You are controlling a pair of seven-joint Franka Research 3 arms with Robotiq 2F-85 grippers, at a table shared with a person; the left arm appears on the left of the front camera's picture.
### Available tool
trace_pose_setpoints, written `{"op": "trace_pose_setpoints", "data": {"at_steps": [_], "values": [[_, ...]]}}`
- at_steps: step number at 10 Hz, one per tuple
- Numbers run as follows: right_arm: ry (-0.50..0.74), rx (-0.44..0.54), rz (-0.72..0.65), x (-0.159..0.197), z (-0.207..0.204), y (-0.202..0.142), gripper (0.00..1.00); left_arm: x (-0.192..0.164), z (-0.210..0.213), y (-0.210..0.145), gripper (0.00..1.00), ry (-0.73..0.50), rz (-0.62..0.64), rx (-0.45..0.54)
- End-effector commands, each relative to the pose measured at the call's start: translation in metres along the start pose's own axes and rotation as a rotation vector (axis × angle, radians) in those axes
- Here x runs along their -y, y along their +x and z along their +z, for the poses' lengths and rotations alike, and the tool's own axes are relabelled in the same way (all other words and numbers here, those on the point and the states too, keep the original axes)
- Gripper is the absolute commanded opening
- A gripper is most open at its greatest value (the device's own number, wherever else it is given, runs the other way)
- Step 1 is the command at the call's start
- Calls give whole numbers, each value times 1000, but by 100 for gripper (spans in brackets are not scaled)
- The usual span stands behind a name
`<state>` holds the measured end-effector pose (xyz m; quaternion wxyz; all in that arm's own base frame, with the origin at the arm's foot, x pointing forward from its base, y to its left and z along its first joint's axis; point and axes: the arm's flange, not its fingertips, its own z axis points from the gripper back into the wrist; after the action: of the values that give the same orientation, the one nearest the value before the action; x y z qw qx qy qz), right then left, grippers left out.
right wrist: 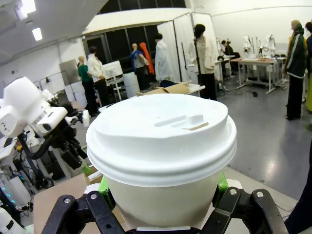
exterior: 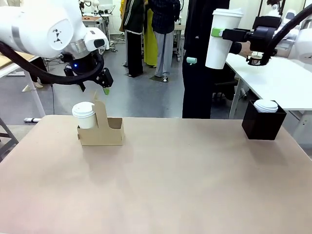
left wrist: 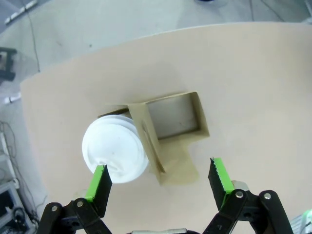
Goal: Pour a drink into a cup and package it in a carrier.
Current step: Position the Cup Carrier in the center of the table.
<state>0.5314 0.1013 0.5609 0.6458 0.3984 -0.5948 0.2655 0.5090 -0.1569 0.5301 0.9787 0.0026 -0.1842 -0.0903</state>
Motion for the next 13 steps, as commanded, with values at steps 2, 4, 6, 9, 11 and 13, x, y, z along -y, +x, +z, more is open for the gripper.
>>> {"op": "trace_pose_setpoints", "data": {"at_steps": [2,4,6,9,11,13], "values": [[8,20,-4,-1,1,4,86,2,-10,14,100,20,72,-43],[8,20,-4,-1,1,4,86,1,-15,16,100,32,84,-50],[8,20,-4,-1,1,4,86,-3,-21,21,43,61,113,-70],[8,20,-4,-1,1,4,86,-7,-30,21,0,61,121,-89],[8,20,-4,-1,1,4,86,-8,-32,22,7,67,132,-87],[8,20,-4,-1,1,4,86,-7,-33,22,0,81,132,-88]]}}
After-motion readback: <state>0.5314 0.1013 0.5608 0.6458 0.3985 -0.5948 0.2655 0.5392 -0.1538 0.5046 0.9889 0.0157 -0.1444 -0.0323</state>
